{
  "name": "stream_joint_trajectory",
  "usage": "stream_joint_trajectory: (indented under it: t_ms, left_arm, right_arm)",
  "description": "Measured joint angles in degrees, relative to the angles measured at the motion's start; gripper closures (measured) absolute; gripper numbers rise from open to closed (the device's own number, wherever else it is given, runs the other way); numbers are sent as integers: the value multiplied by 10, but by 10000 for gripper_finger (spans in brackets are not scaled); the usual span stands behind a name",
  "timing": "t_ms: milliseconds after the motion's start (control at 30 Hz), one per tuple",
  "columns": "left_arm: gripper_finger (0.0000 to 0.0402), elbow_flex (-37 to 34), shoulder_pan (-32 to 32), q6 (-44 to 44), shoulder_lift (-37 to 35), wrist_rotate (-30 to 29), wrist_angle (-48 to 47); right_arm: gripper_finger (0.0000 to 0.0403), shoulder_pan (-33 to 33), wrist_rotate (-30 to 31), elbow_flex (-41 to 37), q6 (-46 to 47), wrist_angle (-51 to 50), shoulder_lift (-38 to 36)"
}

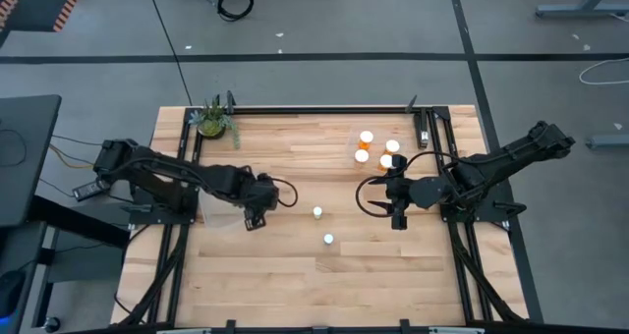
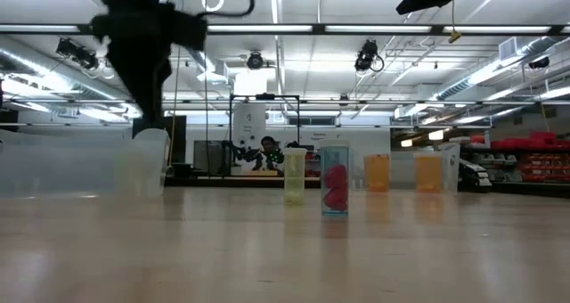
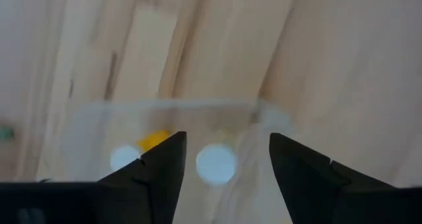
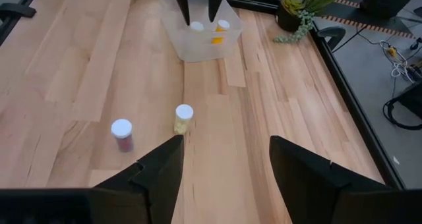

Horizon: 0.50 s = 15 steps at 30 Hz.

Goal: Pick and place medicine bottles into bin by pill shape (circle, oval)
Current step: Put the small yellow pill bottle into the left transparent bin

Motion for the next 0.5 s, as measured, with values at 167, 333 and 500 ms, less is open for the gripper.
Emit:
stream_joint_trajectory:
  t_ms: [167,333,500]
  left_arm:
    - [191,68,-16,0,7,-1,17]
    - [194,125,-41,11,61,0,33]
    - [179,192,-42,50,128,4,31]
  right_arm:
    - [172,0,0,0,0,-1,3]
    - [172,0,-2,0,-1,1,11]
    - [172,0,-2,0,-2,0,12]
